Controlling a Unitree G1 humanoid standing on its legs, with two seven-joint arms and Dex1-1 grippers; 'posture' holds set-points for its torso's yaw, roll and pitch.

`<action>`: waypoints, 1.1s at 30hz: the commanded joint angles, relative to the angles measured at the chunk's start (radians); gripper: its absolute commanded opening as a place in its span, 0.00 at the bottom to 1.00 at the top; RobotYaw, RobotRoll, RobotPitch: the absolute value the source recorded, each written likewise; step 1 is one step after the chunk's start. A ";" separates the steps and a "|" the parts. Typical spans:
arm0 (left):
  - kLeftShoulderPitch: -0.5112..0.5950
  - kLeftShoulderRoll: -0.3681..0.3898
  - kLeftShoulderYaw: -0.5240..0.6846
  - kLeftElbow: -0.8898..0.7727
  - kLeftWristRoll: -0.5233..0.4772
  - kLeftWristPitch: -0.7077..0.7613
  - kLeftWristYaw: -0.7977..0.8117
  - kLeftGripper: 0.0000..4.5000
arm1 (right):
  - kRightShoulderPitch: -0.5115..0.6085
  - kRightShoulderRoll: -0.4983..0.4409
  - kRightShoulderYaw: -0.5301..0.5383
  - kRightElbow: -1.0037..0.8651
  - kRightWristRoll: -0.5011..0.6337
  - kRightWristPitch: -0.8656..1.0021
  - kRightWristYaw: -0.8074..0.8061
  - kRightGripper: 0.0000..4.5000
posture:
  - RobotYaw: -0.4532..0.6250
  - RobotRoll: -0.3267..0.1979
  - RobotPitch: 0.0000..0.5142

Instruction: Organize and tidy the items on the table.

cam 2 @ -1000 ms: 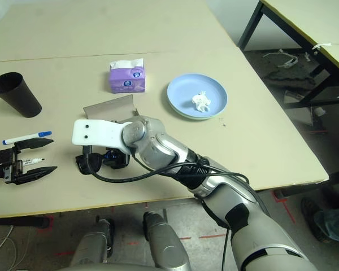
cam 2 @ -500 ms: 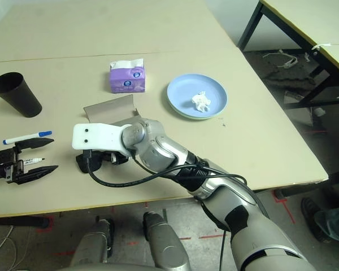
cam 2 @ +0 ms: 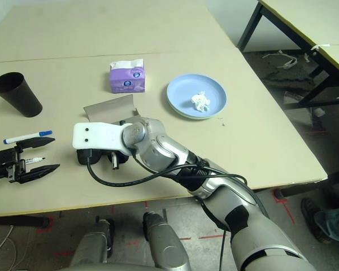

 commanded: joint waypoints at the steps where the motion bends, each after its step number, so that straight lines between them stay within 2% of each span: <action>1: 0.015 0.000 0.008 0.011 0.006 -0.008 0.000 1.00 | -0.060 0.003 -0.049 0.029 0.009 -0.021 0.023 0.04 | 0.32 0.62 0.39; 2: 0.016 0.002 0.009 0.012 0.006 -0.009 -0.001 1.00 | -0.084 0.001 -0.066 0.036 0.013 -0.022 0.030 0.01 | 0.32 0.62 0.39; 9: 0.017 0.005 0.011 0.020 0.008 -0.012 -0.001 1.00 | -0.182 -0.011 -0.130 0.018 0.038 0.008 0.086 0.01 | 0.31 0.62 0.39; 15: 0.011 0.006 0.011 0.027 0.009 -0.014 0.000 1.00 | -0.176 -0.017 -0.128 0.000 0.045 0.027 0.104 0.01 | 0.31 0.62 0.39; 17: 0.009 0.007 0.011 0.030 0.010 -0.015 0.000 1.00 | -0.162 -0.015 -0.119 -0.010 0.049 0.043 0.105 0.09 | 0.31 0.62 0.39; 19: 0.007 0.008 0.011 0.033 0.011 -0.016 0.000 1.00 | -0.142 0.005 -0.116 -0.008 0.055 0.069 0.092 0.22 | 0.31 0.62 0.38; 28: 0.010 0.016 0.015 0.036 0.012 -0.015 -0.001 1.00 | -0.038 0.091 -0.080 0.051 0.033 0.148 -0.014 0.97 | 0.31 0.62 0.40; 33: 0.015 0.019 0.018 0.034 0.010 -0.014 -0.003 1.00 | -0.005 0.104 -0.057 0.059 0.025 0.171 -0.049 0.99 | 0.32 0.62 0.40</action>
